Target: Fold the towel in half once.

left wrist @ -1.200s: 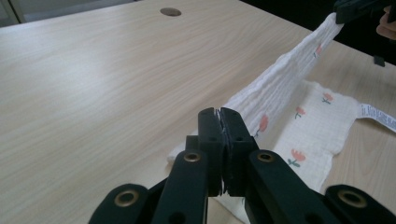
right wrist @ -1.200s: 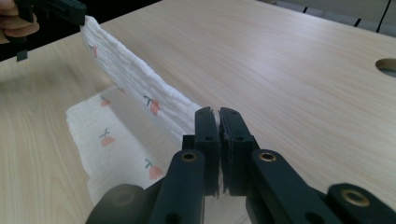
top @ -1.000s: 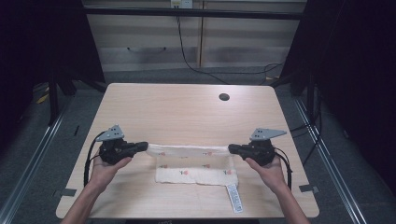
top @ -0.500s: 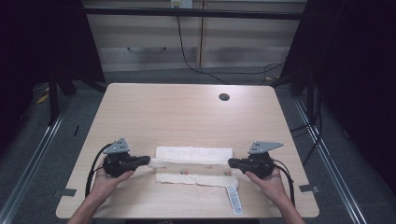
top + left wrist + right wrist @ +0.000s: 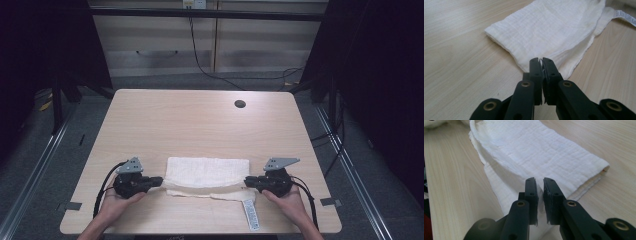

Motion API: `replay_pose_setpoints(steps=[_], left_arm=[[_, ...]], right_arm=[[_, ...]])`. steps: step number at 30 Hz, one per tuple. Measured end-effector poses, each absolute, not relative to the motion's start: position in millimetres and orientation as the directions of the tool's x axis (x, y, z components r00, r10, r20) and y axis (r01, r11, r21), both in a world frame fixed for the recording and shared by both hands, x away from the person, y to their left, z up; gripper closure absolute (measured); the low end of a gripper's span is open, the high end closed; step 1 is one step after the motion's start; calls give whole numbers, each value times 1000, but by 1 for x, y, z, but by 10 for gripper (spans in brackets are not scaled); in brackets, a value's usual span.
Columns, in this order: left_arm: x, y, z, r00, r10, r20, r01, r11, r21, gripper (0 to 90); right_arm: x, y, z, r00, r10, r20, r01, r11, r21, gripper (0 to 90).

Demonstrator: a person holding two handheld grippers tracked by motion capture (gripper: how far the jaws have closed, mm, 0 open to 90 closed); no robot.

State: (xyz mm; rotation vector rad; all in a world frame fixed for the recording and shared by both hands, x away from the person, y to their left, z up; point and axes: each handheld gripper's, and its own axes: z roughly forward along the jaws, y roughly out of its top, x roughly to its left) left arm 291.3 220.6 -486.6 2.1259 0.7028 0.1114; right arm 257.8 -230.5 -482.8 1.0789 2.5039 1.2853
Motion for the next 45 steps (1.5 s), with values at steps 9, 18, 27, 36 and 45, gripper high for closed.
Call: replay_pose_setpoints(steps=[9,18,27,36,45], left_arm=[[293,228,-481,828,531,-183,442,-414,796,766],[299,228,-481,814,549,-192,458,-402,793,726],[338,194,-488,826,535,-174,454,-450,769,753],[345,174,-505,842,520,-142,441,-513,737,765],[326,187,-505,842,510,-176,456,-498,738,792]], right_arm=[[254,-235,-477,-730,654,200,536,366,761,764],[261,-234,-474,-719,667,197,537,352,767,750],[299,-214,-482,-715,674,187,550,377,745,793],[313,-193,-500,-727,665,171,567,439,697,790],[303,-197,-503,-718,676,164,565,428,705,778]])
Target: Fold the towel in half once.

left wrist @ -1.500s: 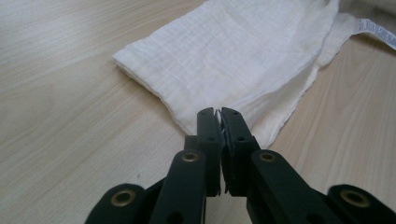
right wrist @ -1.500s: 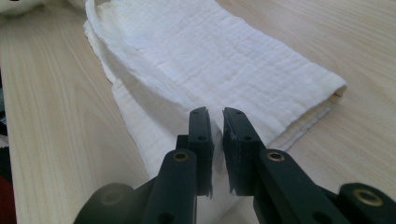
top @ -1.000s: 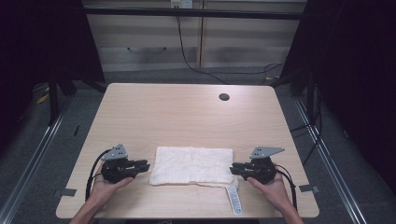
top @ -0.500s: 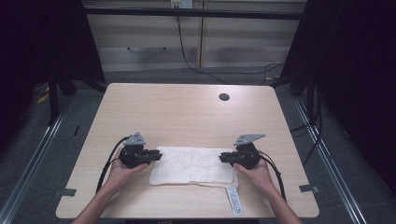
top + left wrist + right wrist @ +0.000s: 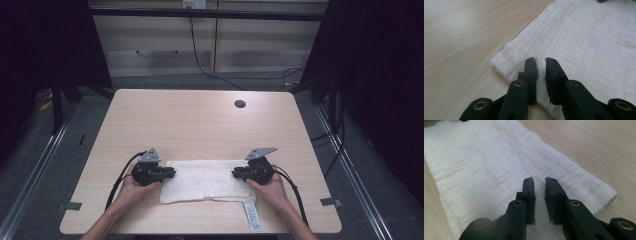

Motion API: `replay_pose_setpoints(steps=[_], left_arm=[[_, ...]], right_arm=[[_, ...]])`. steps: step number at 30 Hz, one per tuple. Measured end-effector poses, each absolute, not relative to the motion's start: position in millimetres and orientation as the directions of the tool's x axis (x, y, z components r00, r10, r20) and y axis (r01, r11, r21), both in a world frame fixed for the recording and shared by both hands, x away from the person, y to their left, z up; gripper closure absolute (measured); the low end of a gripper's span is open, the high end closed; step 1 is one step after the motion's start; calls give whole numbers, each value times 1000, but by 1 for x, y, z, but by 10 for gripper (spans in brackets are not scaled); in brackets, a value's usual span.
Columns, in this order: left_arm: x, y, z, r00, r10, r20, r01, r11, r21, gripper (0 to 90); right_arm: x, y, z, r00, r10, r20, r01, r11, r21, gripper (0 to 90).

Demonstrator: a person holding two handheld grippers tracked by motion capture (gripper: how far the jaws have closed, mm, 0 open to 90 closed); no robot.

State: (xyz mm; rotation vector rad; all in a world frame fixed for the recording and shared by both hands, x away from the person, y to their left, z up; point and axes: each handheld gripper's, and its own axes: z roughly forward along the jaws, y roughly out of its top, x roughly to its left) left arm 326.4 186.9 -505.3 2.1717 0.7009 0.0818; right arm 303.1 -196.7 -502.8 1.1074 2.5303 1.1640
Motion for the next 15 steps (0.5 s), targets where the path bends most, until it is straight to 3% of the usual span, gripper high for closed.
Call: replay_pose_setpoints(steps=[3,8,15], left_arm=[[314,188,-504,845,516,-143,440,-516,735,790],[315,193,-504,842,510,-176,457,-502,734,790],[321,195,-505,839,517,-169,456,-499,737,790]], right_arm=[[296,-192,-502,-733,658,176,564,441,698,773],[289,-187,-500,-748,642,170,555,464,690,748],[298,-210,-488,-684,715,145,548,372,749,748]])
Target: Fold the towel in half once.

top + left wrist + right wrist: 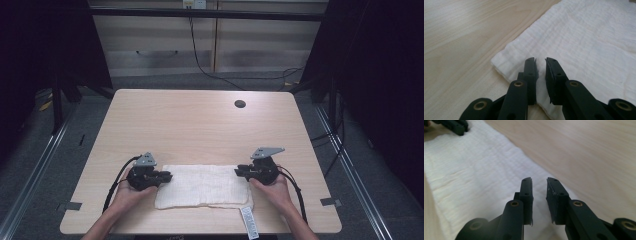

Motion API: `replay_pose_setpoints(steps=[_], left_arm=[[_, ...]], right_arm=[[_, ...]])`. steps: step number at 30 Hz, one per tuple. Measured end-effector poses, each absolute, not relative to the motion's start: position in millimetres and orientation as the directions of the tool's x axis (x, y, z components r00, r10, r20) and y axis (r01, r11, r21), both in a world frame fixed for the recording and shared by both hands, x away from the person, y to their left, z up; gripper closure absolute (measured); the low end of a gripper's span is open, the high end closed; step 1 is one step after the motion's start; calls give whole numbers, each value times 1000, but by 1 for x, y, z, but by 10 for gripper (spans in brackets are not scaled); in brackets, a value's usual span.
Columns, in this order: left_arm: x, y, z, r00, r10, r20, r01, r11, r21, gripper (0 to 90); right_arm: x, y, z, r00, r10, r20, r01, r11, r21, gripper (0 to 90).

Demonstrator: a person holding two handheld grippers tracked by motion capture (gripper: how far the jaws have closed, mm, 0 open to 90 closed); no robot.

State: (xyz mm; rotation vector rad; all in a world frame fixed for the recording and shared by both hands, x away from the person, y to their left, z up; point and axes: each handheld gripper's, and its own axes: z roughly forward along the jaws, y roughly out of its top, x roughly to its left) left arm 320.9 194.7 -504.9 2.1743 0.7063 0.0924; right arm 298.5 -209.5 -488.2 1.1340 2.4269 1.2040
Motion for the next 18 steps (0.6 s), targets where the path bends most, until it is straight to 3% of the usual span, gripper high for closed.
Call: replay_pose_setpoints(steps=[2,8,18], left_arm=[[322,195,-505,838,516,-177,459,-492,739,790],[323,196,-505,839,516,-172,457,-496,739,790],[323,196,-506,843,508,-177,454,-495,741,775]], right_arm=[[303,-216,-489,-655,750,90,544,386,745,740],[316,-226,-494,-635,755,163,573,319,755,680],[322,-214,-505,-663,732,155,585,378,717,666]])
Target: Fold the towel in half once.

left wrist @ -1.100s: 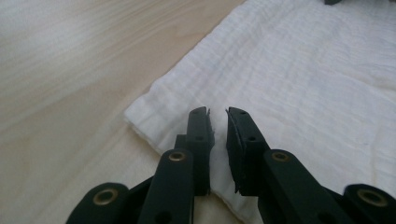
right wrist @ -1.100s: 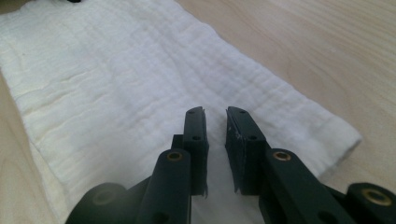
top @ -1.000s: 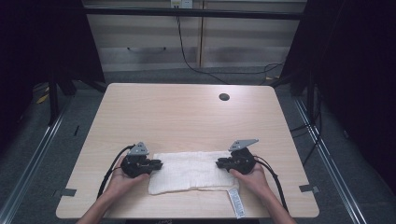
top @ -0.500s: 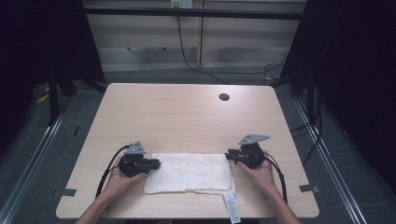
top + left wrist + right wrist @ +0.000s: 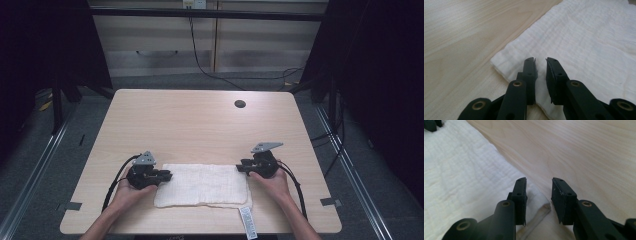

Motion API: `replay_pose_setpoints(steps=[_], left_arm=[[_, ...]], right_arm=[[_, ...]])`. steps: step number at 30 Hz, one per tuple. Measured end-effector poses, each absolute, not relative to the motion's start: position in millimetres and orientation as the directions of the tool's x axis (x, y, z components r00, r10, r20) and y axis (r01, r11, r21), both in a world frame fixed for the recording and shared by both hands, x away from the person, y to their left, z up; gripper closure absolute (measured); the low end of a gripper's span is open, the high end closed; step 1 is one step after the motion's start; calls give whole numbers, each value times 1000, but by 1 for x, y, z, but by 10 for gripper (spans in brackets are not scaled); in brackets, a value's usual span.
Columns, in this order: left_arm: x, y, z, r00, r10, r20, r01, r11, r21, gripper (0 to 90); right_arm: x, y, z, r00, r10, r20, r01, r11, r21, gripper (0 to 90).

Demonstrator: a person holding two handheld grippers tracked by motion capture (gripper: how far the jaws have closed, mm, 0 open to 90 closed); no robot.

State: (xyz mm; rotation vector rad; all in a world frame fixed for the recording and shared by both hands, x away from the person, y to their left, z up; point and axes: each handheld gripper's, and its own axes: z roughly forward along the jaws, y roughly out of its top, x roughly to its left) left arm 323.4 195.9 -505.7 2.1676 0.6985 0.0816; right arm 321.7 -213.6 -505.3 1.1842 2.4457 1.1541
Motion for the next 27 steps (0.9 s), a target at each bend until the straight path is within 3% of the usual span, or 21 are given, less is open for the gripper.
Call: replay_pose_setpoints(steps=[3,8,10,15,19,22,27], left_arm=[[323,196,-506,843,508,-176,453,-496,741,772],[322,195,-505,843,508,-179,455,-493,741,757],[319,192,-504,846,508,-165,448,-508,736,713],[314,194,-500,846,501,-183,462,-519,719,698],[322,202,-495,828,525,-194,475,-475,741,555],[331,206,-487,812,553,-185,477,-447,757,504],[354,212,-485,772,595,-222,517,-386,764,526]], right_arm=[[321,-215,-505,-667,730,151,583,384,716,693],[318,-215,-506,-688,711,147,569,402,718,849],[318,-215,-506,-684,711,163,579,394,714,873],[318,-215,-506,-681,712,169,583,388,714,876],[319,-215,-506,-678,713,178,588,382,713,876],[320,-214,-506,-681,711,174,587,388,710,876],[321,-214,-506,-678,711,187,594,379,710,876]])
